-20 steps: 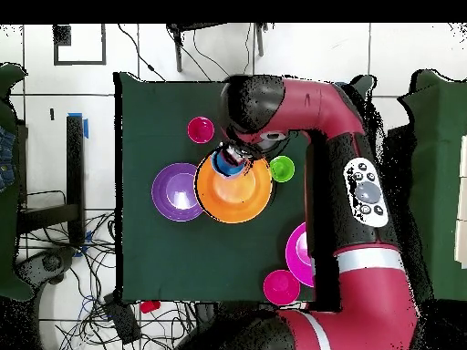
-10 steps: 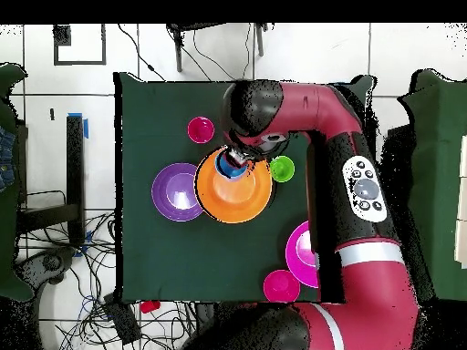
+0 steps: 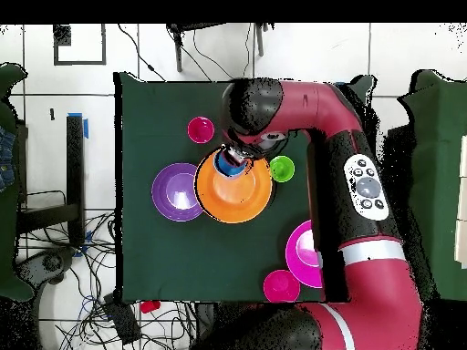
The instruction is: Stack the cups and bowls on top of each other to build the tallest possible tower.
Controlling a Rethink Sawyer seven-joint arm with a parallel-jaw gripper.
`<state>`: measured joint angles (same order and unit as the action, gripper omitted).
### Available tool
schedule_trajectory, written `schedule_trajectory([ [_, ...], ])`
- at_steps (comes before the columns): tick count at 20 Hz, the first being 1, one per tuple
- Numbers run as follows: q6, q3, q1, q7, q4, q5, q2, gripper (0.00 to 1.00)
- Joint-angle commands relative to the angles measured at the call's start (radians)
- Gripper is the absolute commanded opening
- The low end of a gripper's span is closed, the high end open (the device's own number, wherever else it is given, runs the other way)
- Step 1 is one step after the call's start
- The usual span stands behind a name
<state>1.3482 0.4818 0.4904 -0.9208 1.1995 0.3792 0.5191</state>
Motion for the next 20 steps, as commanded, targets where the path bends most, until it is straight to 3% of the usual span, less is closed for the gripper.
schedule_trajectory([
  [1,0.032,0.081,0.013,0.280,0.077,0.066,-0.024,0.00],
  [14,0.045,0.095,0.018,0.281,0.094,0.101,-0.036,0.00],
  [20,-0.042,0.104,0.057,0.312,0.169,0.127,-0.030,0.00],
])
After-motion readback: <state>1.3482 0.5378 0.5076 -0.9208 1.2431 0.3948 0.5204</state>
